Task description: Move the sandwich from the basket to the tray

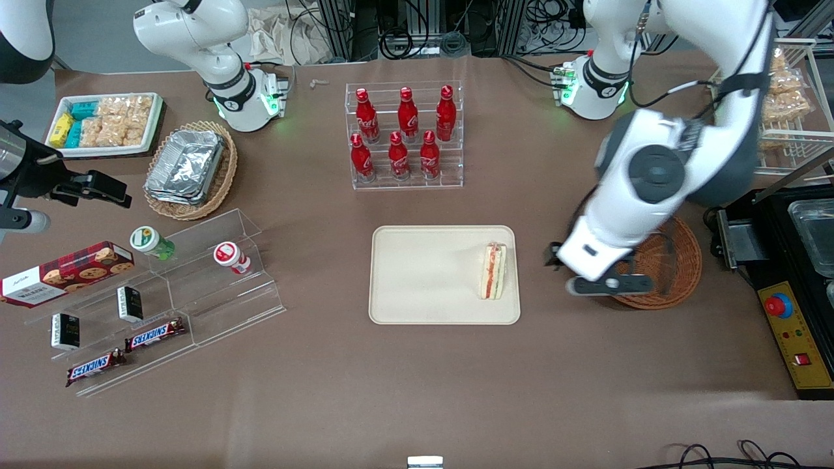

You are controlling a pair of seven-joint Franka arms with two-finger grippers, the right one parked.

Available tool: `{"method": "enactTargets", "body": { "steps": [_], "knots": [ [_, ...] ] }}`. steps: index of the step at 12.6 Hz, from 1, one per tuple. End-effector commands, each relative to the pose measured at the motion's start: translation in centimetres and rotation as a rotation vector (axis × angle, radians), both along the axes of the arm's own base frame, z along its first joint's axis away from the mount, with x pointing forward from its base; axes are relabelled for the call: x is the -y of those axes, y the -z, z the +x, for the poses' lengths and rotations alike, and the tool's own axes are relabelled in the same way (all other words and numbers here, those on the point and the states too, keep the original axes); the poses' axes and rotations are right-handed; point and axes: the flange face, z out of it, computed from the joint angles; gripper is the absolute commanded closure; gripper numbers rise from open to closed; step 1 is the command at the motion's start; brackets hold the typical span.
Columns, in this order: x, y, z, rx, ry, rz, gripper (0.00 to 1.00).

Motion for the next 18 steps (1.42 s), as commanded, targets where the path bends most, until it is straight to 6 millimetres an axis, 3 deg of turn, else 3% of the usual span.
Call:
{"method": "enactTargets", "body": {
  "steps": [1, 3, 7, 9, 15, 17, 18],
  "knots": [
    [-7.7, -5.9, -0.3, -0.011, 0.029, -0.072, 0.00],
    [-12.2, -9.5, -1.8, -0.005, 0.004, -0.110, 0.00],
    [-17.5, -14.5, -5.3, -0.006, -0.062, -0.121, 0.00],
    [-17.7, -16.1, -6.2, 0.017, -0.062, -0.125, 0.00],
    [-16.1, -16.6, -6.1, 0.026, -0.053, -0.126, 0.00],
    [-13.1, -17.5, -6.5, 0.040, -0.034, -0.121, 0.00],
    [-12.9, -17.2, -6.3, 0.034, -0.068, -0.112, 0.00]
  ]
}}
